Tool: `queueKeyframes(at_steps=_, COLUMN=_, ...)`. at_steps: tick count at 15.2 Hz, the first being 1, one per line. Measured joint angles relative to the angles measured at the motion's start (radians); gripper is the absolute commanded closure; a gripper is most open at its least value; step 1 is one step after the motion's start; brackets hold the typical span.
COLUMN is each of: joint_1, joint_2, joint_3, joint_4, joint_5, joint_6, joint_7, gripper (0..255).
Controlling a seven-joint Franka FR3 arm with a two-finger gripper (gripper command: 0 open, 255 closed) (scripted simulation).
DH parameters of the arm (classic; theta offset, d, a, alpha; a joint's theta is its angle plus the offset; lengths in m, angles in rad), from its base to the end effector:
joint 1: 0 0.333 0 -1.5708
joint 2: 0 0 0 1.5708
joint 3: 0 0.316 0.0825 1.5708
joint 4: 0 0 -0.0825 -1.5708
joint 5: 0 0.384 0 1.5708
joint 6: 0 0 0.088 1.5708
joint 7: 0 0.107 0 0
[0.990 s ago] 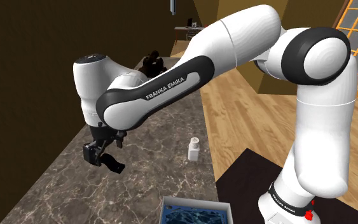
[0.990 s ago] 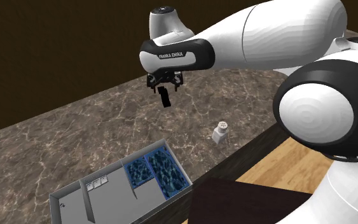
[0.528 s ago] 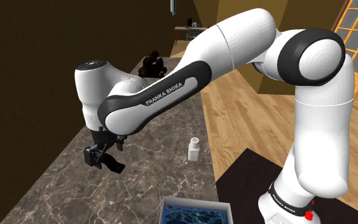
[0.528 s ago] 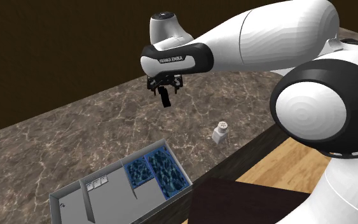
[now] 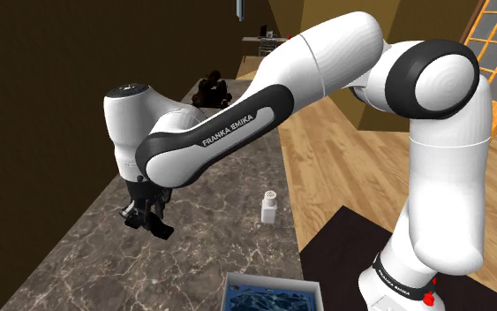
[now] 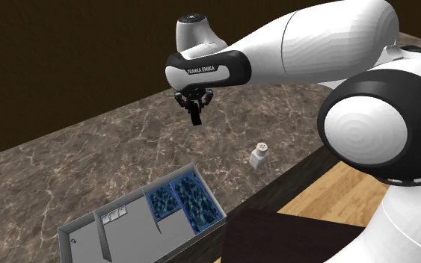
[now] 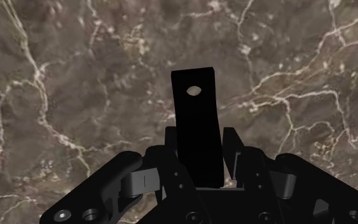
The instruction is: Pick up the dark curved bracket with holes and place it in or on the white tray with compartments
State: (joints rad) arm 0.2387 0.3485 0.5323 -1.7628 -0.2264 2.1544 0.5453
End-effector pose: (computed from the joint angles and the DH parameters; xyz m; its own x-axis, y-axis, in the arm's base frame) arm 0.4907 0.4234 0.3994 0.9492 0.2997 0.0954 0.3035 -0.9524 -0.0279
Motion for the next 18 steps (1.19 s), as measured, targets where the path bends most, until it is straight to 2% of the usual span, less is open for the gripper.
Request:
queueKeyframes(at_steps=6, joint_1=-0.001, joint_2=-0.003, joint_3=0.001, joint_4=0.002, joint_5=0.002, joint_6=-0.004, joint_7=-0.002, gripper=255)
queueKeyframes(at_steps=18, joint_1=-0.008, joint_2=-0.051, joint_3=0.015, joint_4=0.095, joint_5=0.039, joint_6=-0.138, joint_7=-0.028, gripper=255)
